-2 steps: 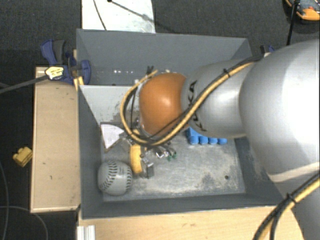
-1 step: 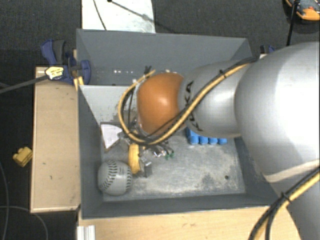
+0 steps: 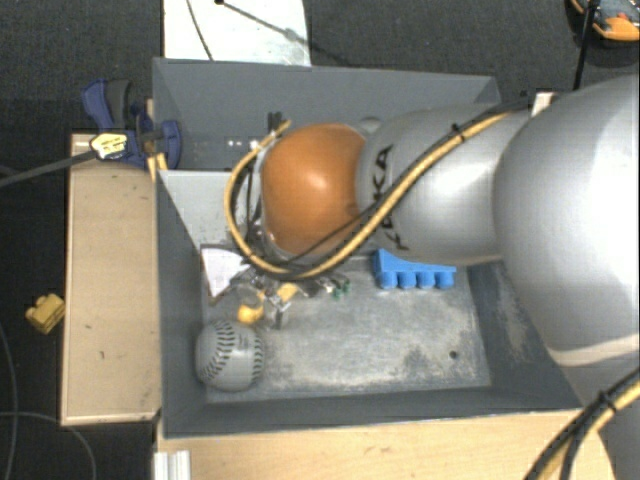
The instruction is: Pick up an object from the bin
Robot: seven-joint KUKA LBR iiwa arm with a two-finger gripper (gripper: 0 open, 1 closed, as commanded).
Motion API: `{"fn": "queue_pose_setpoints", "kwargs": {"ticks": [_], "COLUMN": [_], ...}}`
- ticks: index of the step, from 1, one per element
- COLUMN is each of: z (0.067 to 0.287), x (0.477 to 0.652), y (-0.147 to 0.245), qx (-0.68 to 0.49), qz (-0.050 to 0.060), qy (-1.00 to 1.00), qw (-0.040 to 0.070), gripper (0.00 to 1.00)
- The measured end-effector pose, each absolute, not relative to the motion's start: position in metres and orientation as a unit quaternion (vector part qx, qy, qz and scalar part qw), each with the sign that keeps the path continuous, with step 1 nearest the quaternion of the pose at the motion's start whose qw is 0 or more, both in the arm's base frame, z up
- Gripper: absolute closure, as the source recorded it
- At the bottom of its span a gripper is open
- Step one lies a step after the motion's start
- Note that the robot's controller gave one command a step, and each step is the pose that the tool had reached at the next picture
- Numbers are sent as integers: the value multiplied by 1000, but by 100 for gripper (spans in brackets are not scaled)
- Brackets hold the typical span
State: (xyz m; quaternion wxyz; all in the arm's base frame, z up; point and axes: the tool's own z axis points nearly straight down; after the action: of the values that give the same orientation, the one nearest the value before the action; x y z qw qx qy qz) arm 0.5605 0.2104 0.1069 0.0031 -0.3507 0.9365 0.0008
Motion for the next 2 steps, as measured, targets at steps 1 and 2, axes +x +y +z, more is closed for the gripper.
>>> {"fn": "queue_pose_setpoints", "kwargs": {"ticks": [1, 2], "z": [106, 186], "x": [560, 568], "y": [210, 208], "qx": [-350, -364], "qz": [1, 1], "qy": [937, 931], "qw": [2, 2], "gripper": [100, 100]}}
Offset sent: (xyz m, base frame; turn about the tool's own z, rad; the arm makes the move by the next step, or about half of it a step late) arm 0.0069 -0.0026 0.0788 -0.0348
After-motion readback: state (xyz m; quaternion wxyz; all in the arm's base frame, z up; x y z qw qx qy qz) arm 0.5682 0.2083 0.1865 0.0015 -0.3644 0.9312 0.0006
